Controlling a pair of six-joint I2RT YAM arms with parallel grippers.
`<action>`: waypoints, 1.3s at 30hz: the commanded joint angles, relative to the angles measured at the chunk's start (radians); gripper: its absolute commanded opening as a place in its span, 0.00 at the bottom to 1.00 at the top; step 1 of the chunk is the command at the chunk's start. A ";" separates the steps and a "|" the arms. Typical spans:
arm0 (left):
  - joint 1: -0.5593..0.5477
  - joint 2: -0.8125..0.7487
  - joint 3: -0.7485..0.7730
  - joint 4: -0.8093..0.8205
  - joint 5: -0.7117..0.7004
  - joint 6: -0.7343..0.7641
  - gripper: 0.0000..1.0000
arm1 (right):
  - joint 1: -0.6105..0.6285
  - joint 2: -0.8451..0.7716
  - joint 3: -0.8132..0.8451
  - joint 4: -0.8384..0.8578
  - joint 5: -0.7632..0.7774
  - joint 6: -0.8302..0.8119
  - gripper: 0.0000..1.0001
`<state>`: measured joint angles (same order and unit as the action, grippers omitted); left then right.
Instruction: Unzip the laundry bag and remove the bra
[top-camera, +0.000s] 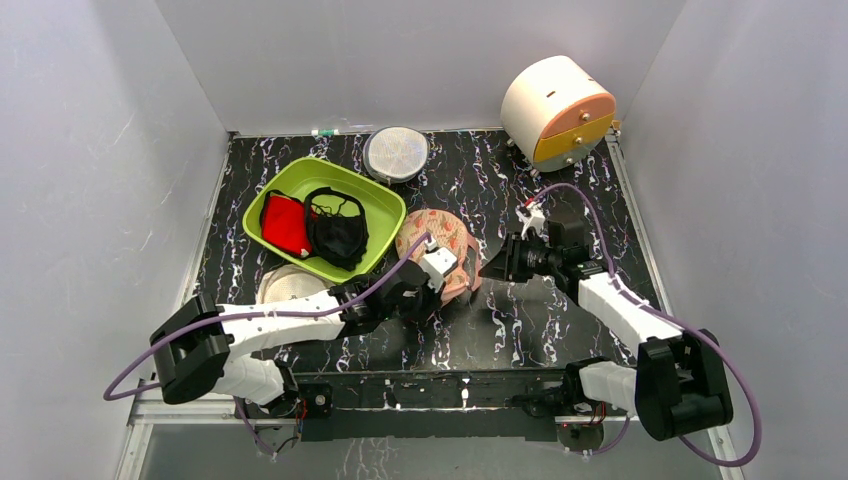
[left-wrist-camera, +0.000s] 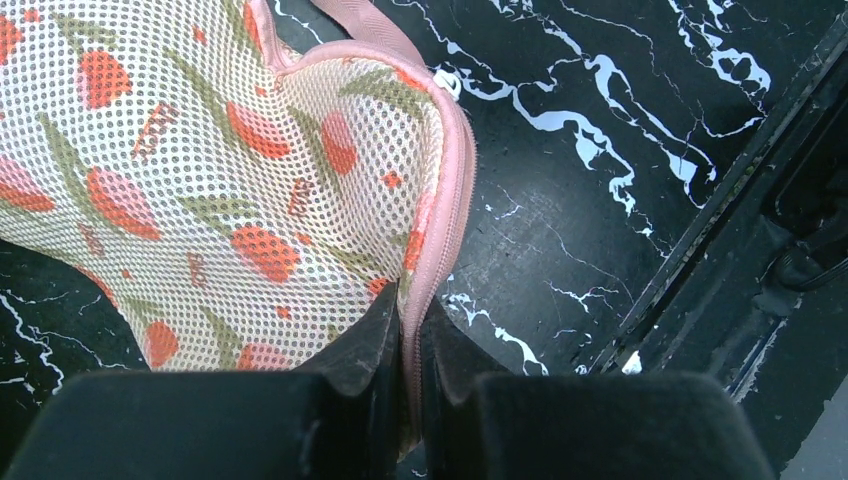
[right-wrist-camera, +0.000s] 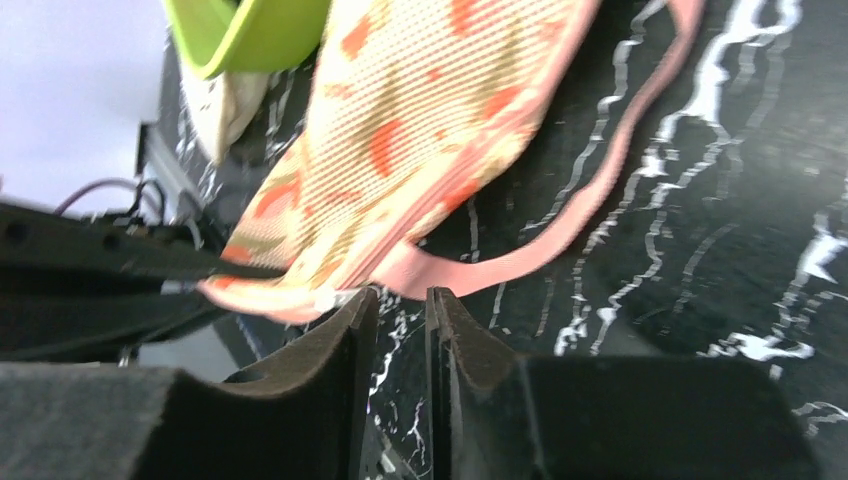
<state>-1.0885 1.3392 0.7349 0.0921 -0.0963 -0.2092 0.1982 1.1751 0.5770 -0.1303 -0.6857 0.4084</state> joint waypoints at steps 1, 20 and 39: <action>0.004 -0.012 -0.010 0.039 0.007 -0.012 0.00 | 0.003 -0.062 -0.044 0.108 -0.263 -0.007 0.28; 0.006 -0.126 -0.115 0.122 0.082 0.046 0.00 | 0.096 0.061 -0.163 0.492 -0.411 0.097 0.56; 0.006 -0.148 -0.143 0.138 0.097 0.037 0.00 | 0.099 0.126 -0.149 0.601 -0.436 0.173 0.52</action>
<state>-1.0878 1.2098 0.5915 0.1989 -0.0170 -0.1688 0.2935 1.3216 0.4107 0.3695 -1.0954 0.5503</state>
